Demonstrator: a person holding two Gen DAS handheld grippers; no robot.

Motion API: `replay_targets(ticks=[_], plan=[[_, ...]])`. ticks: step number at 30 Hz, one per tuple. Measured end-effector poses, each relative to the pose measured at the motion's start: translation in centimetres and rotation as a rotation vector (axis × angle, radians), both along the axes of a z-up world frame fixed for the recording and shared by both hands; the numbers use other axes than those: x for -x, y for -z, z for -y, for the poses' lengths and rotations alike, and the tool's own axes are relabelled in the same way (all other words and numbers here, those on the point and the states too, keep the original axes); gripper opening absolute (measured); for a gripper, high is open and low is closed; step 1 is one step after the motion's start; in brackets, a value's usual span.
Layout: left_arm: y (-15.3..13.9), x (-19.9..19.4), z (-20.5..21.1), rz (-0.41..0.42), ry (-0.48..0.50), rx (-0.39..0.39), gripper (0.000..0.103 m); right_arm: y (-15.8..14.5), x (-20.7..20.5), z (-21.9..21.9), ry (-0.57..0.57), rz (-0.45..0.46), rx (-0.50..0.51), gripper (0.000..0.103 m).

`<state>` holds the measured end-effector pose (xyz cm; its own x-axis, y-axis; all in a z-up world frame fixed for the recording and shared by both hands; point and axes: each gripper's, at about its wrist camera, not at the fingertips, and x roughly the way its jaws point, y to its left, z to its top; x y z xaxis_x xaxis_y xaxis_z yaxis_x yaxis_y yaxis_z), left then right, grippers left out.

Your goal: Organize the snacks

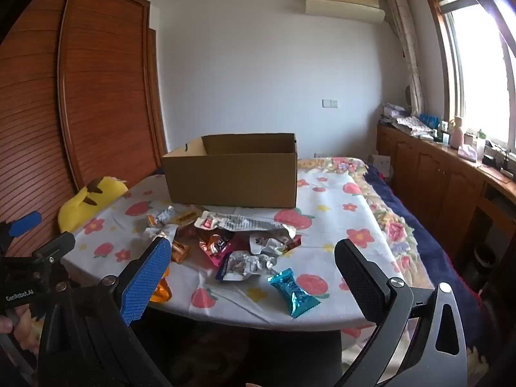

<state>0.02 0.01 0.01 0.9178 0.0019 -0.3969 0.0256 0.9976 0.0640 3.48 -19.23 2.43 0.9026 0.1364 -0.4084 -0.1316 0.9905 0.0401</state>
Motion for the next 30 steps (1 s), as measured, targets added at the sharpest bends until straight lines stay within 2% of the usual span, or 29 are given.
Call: replay_targets(ticks=[30], plan=[[0.07,0.02,0.59,0.009,0.001,-0.005,0.101,-0.06,0.17,0.05,0.003,-0.004,0.008,0.103]])
